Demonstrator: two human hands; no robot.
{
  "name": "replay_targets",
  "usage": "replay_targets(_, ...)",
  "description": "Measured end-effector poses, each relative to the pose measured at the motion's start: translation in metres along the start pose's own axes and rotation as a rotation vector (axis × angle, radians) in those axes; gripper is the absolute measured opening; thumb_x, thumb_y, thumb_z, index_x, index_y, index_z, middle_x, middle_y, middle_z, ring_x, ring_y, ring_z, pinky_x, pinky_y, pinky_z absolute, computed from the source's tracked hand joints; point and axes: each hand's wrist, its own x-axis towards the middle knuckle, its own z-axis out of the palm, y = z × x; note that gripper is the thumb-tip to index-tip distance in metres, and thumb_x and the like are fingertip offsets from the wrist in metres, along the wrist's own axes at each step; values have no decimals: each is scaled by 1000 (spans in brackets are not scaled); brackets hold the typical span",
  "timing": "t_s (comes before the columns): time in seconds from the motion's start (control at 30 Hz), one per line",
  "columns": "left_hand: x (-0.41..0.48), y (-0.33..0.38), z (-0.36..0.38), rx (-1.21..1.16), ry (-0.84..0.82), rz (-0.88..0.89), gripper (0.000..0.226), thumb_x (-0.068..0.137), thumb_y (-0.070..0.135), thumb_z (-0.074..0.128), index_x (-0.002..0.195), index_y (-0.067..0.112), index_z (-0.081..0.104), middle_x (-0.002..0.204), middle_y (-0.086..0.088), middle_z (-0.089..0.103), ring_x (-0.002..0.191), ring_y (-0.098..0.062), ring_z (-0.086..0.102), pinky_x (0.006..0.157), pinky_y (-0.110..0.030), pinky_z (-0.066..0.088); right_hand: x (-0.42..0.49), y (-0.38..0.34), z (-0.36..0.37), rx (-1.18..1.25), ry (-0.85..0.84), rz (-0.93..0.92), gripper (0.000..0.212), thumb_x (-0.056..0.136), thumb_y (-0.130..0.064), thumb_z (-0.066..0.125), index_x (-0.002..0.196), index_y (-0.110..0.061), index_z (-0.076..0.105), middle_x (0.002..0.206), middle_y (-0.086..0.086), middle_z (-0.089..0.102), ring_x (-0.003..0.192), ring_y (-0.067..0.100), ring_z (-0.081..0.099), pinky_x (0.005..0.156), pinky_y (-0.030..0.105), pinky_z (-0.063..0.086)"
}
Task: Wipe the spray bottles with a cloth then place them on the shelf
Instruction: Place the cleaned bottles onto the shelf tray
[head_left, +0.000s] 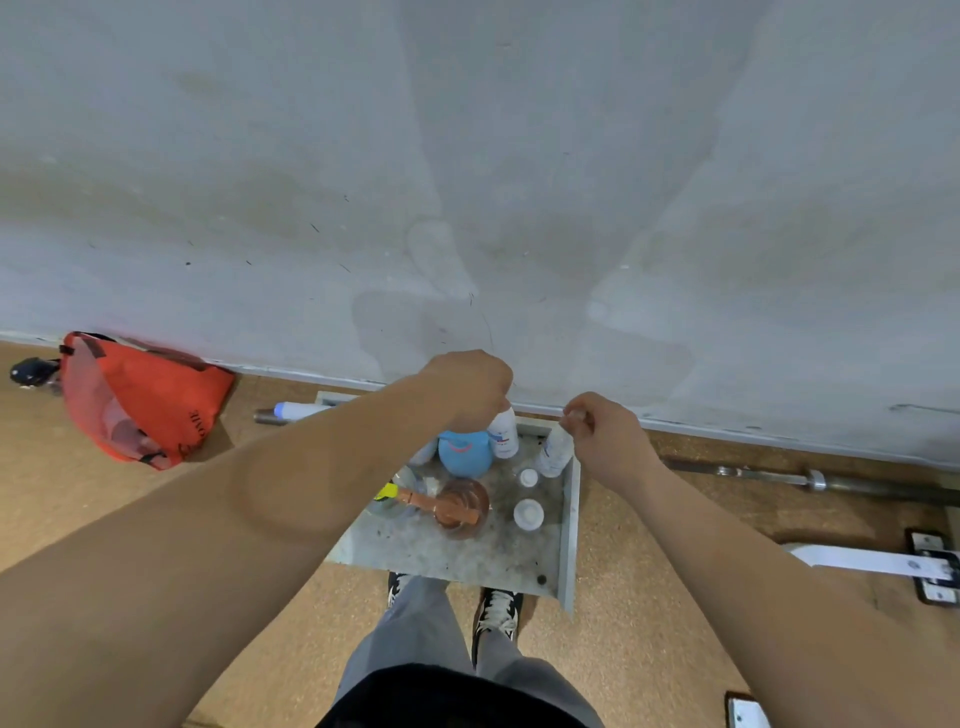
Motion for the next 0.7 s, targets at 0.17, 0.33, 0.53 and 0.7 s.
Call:
replay_targets(0.17,-5,-4,3,-29,-8,-35,35,104,45,50,116,16,67,117,-7,66,105,-28,62,82,-37,49,-2,-2,-3,55,-57,-4,21,102,-9,50,108,-20,66,104,0,66,90,16,60,69,23,46)
replay_targets(0.33,-3,-1,16,-6,-32,-59,40,103,51,50,108,15,67,104,-6,68,97,-26,64,75,-36,50,-4,0,-2,43,-114,2,26,102,-7,44,108,-22,65,104,2,66,79,15,58,63,25,45)
replay_targets(0.53,2,16,27,32,-23,-50,24,102,40,55,95,17,58,92,-3,55,87,-25,58,71,-34,45,-1,2,10,-22,-137,-37,32,101,-5,46,114,-21,70,107,0,66,81,10,56,62,11,36)
replay_targets(0.7,9,27,36,69,-32,-66,31,96,27,60,69,19,46,75,0,51,73,-23,54,64,-31,40,1,3,19,-58,-137,-33,36,102,-6,44,124,-21,69,121,5,68,97,17,55,76,24,37)
